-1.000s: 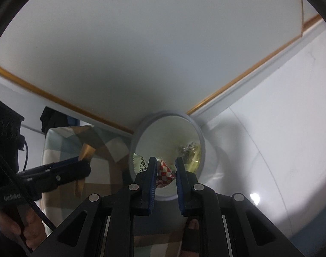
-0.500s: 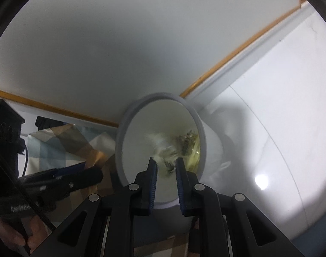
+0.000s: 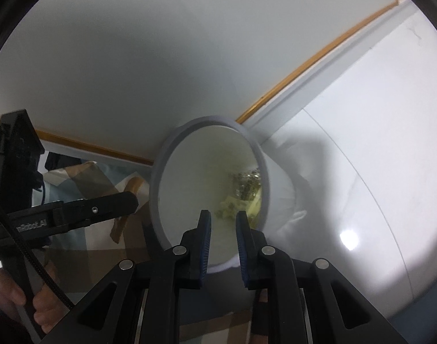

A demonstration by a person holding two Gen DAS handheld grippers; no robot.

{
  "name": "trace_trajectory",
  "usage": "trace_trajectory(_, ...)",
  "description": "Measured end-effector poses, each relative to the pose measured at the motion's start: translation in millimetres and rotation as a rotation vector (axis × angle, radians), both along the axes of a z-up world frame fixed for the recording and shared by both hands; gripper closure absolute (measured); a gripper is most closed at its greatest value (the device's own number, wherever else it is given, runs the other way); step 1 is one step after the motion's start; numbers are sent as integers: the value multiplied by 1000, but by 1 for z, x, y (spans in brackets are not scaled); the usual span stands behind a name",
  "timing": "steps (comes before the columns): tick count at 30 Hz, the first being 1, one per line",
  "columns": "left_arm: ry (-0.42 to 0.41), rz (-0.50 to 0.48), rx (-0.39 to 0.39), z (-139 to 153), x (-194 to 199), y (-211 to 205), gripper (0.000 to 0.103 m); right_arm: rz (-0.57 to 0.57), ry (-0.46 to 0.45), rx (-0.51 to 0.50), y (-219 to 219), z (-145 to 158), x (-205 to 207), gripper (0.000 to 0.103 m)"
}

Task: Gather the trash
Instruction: 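Move both tools away from the bin back over the table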

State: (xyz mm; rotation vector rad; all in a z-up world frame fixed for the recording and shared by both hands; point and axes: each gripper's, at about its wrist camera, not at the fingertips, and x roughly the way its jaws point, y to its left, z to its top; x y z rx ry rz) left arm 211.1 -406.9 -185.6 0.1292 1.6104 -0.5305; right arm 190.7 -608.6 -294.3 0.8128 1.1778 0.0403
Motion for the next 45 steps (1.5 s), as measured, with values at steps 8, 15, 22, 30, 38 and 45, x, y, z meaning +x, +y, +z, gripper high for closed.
trace_trajectory(8,-11,-15,-9,1,-4,-1,28,-38,-17,-17,-14,23,-23,83)
trace_trajectory(15,-53,-45,0,17,-16,5,28,-51,-25,-48,-22,48,-35,83)
trace_trajectory(22,-192,27,-18,67,-30,36,28,-56,-74,-74,-20,90,-45,75)
trace_trajectory(30,-413,177,-62,143,-55,105,27,-7,-227,-155,6,177,-57,65)
trace_trajectory(38,-601,301,-96,204,-83,186,20,41,-401,-238,58,258,-78,52)
trace_trajectory(45,-703,436,-93,237,-95,257,19,129,-521,-294,122,308,-92,48)
